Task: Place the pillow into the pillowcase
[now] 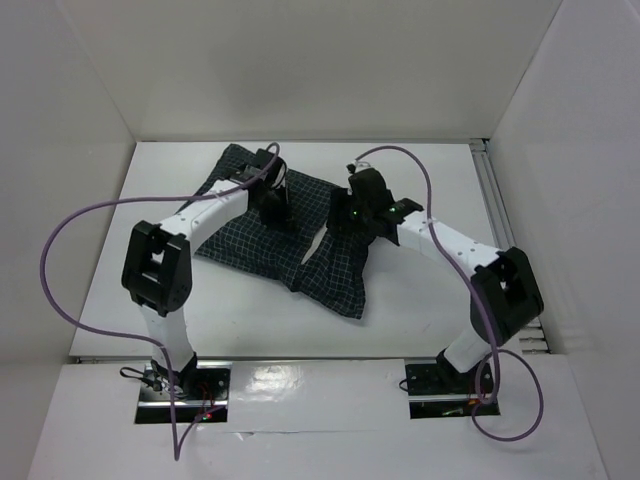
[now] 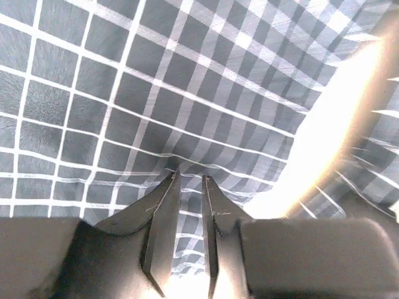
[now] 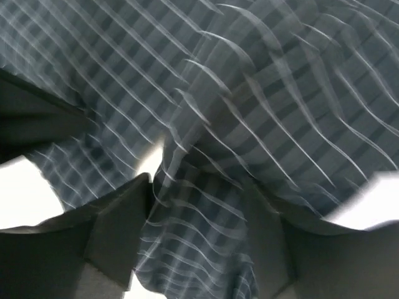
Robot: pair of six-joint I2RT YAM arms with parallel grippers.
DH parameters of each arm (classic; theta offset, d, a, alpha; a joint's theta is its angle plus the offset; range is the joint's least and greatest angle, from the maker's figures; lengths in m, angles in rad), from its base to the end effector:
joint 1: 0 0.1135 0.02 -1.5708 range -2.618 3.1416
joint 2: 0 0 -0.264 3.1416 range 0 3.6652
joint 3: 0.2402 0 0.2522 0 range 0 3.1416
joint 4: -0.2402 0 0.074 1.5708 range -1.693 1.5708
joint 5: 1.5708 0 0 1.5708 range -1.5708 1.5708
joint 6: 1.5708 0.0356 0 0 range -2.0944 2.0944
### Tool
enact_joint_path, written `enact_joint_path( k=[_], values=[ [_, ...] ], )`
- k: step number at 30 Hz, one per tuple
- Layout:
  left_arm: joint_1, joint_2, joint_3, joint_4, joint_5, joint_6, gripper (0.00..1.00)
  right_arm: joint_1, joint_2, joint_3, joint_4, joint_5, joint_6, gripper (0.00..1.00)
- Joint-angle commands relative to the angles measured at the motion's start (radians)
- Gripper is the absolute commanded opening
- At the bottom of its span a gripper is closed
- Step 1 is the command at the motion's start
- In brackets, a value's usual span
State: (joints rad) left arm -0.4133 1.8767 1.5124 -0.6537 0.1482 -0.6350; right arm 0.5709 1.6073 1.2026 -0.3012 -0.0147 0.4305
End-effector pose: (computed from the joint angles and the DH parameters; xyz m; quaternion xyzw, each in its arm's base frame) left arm 0.3707 -0.1683 0.2411 -0.0860 0.9558 -0.1979 0.2000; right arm 0.3042 0.1960 0.2649 -0.0667 0.9055 0.2070 0.3644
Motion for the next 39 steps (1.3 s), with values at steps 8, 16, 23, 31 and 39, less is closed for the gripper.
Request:
enact_joint_path(
  k=[8,16,23,31,39],
  values=[
    [0.059,-0.205,0.068,-0.057,-0.019,0.008,0.38,0.091,-0.190,0.026,-0.154,0.242,-0.009,0.43],
    [0.111,-0.283,-0.080,-0.066,-0.032,0.008,0.40,0.178,-0.044,0.037,-0.139,0.240,0.010,0.57],
    [0.153,-0.310,-0.132,-0.066,-0.073,0.017,0.40,0.231,-0.113,0.060,-0.072,0.248,0.005,0.00],
    [0.257,-0.355,-0.201,-0.066,-0.082,-0.003,0.40,0.231,-0.250,0.043,0.018,0.082,-0.006,0.00],
    [0.353,-0.418,-0.261,-0.047,-0.061,-0.003,0.47,0.231,-0.067,0.091,-0.188,0.287,0.016,0.92]
  ],
)
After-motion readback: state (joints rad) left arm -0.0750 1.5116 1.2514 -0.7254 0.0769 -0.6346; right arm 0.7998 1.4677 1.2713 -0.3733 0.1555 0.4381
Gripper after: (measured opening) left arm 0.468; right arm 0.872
